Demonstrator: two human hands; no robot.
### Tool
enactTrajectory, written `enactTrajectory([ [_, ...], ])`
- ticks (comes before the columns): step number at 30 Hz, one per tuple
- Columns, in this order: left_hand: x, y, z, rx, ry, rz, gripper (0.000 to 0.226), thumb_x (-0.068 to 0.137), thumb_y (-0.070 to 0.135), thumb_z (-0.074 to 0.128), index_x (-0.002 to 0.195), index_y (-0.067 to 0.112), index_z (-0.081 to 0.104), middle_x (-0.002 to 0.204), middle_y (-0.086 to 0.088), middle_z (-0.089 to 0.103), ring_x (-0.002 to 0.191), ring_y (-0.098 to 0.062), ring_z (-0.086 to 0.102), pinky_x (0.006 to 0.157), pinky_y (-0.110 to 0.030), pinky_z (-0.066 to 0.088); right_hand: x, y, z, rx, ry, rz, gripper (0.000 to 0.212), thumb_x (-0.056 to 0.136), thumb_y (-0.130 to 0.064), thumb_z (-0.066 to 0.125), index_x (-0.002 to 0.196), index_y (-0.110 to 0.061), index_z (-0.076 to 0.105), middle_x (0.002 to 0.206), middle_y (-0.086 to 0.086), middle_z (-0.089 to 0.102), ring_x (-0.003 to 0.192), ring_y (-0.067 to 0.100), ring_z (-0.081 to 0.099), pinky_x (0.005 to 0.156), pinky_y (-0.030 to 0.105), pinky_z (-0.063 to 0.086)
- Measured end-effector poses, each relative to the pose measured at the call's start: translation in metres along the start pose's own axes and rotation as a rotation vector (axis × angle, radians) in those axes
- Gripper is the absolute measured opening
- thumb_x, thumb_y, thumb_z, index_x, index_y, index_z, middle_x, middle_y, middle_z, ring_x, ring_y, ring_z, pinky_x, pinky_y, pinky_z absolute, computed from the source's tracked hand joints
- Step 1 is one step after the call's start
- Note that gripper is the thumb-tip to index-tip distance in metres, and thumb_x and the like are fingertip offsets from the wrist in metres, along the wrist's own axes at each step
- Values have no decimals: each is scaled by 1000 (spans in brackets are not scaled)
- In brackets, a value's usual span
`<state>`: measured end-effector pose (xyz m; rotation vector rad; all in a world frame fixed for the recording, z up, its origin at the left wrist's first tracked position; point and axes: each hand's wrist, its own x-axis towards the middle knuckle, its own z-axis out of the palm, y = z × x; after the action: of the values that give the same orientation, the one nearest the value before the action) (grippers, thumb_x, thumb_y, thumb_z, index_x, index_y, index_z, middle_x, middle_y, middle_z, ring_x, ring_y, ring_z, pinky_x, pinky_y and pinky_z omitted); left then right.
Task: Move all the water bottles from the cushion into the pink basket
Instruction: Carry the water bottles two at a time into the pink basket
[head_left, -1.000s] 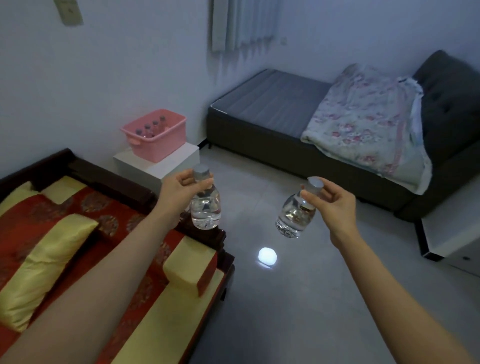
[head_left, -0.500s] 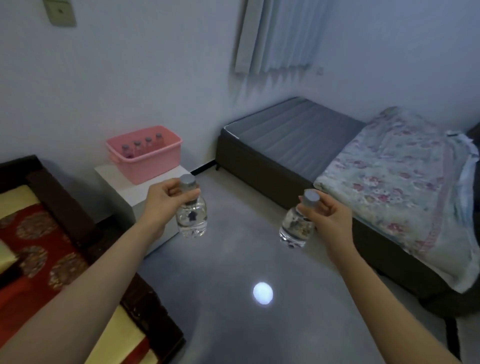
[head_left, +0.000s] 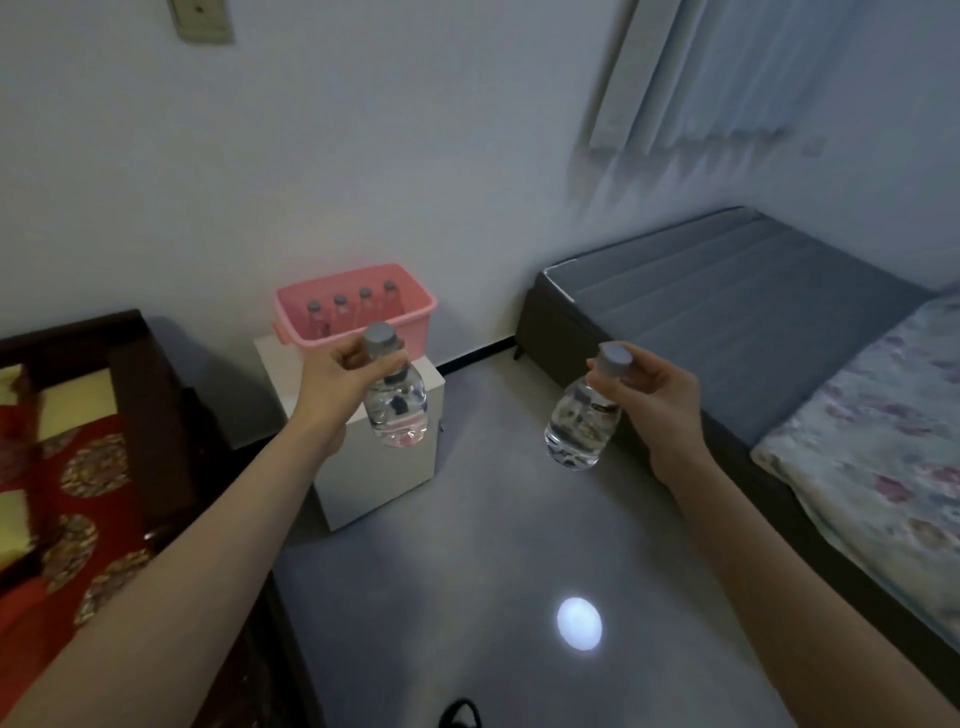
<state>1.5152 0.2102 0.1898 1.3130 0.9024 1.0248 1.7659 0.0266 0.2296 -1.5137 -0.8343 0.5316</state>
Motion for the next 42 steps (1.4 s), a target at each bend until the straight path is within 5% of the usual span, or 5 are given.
enactTrajectory([
  [9,126,-8,-5,-11,143,-75,38,59,24,84,95,20,74,94,1,77,89,-19,72,81,-42,57,168,23,58,2,-165,-1,36,62,-24,82,97,-31,74,95,0,77,95,19,72,92,42,55],
  [14,186,-18,-15,-13,241,-63,52,61,25,86,107,9,70,106,-11,73,100,-30,69,91,-50,53,259,45,116,4,-283,3,33,69,-7,81,94,-27,74,96,1,76,97,19,71,95,40,54],
  [23,287,-43,-45,79,474,-55,38,74,8,78,111,4,68,102,-6,73,94,-18,70,84,-29,54,396,79,237,-16,-518,22,40,73,5,77,109,-5,66,105,14,72,96,21,70,88,30,55],
  [28,330,-63,-71,89,523,-92,37,73,9,78,109,5,70,102,-6,74,93,-17,71,80,-26,53,437,103,295,-26,-545,48,34,72,5,77,98,-13,66,90,-4,72,80,2,69,78,20,56],
  [42,469,-174,-95,172,463,-269,47,69,5,81,114,5,67,110,-9,70,100,-16,62,91,-28,48,505,209,401,-299,-212,178,30,67,-7,77,92,-22,68,85,1,72,81,18,68,77,35,55],
])
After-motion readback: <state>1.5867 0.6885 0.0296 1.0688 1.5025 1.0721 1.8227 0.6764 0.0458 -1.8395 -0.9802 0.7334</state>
